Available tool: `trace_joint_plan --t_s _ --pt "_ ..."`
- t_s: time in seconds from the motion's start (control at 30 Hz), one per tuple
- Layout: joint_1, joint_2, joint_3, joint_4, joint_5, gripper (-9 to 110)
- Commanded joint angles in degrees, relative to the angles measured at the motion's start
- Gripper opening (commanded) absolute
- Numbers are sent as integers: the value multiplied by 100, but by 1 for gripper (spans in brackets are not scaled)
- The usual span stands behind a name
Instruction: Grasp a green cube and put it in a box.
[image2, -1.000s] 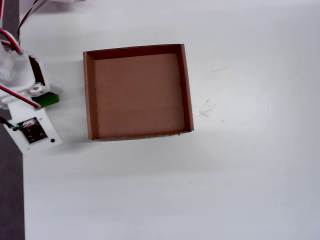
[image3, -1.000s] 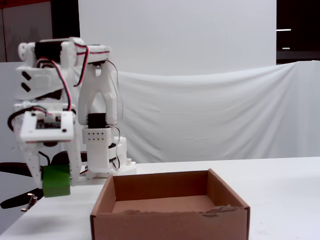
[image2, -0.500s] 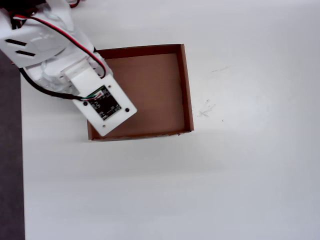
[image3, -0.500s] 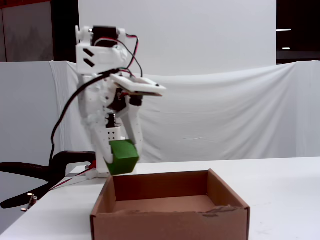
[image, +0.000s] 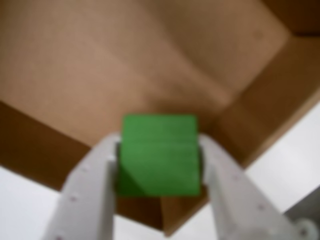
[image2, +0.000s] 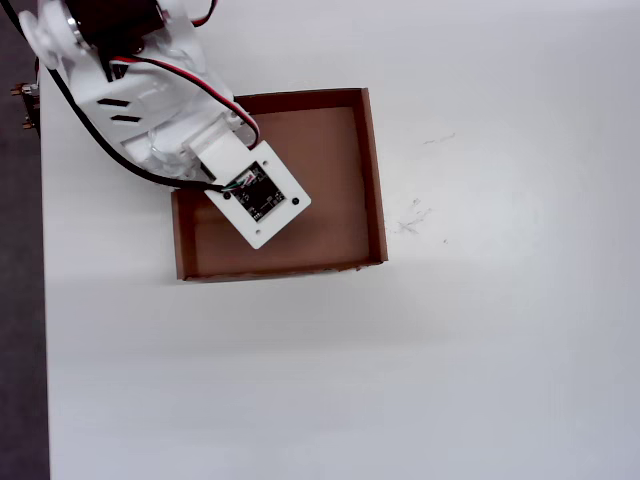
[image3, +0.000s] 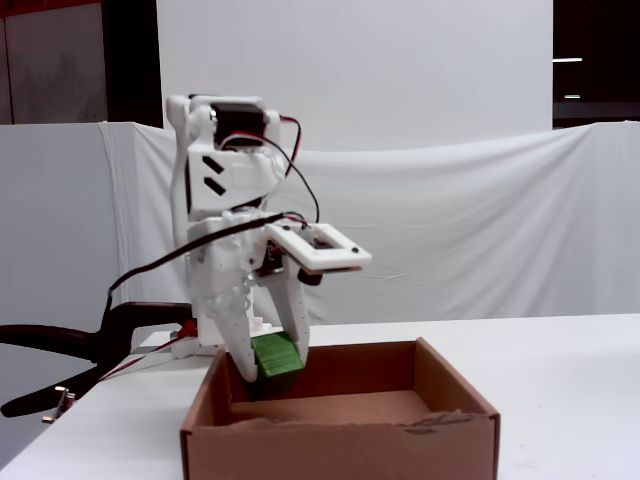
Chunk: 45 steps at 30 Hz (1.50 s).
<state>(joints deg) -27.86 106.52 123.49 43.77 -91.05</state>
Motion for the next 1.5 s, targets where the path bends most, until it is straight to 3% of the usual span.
trace_joint_plan --t_s 0.0,0.7,1.07,1.23,1.47 --pt "-70 0 -62 -123 26 14" --pt "-334 -431 404 -958 26 14" --pt "-334 -272 905 -1397 -9 23" --pt "-229 -105 800 -1169 0 25" --pt "255 501 70 44 35 25"
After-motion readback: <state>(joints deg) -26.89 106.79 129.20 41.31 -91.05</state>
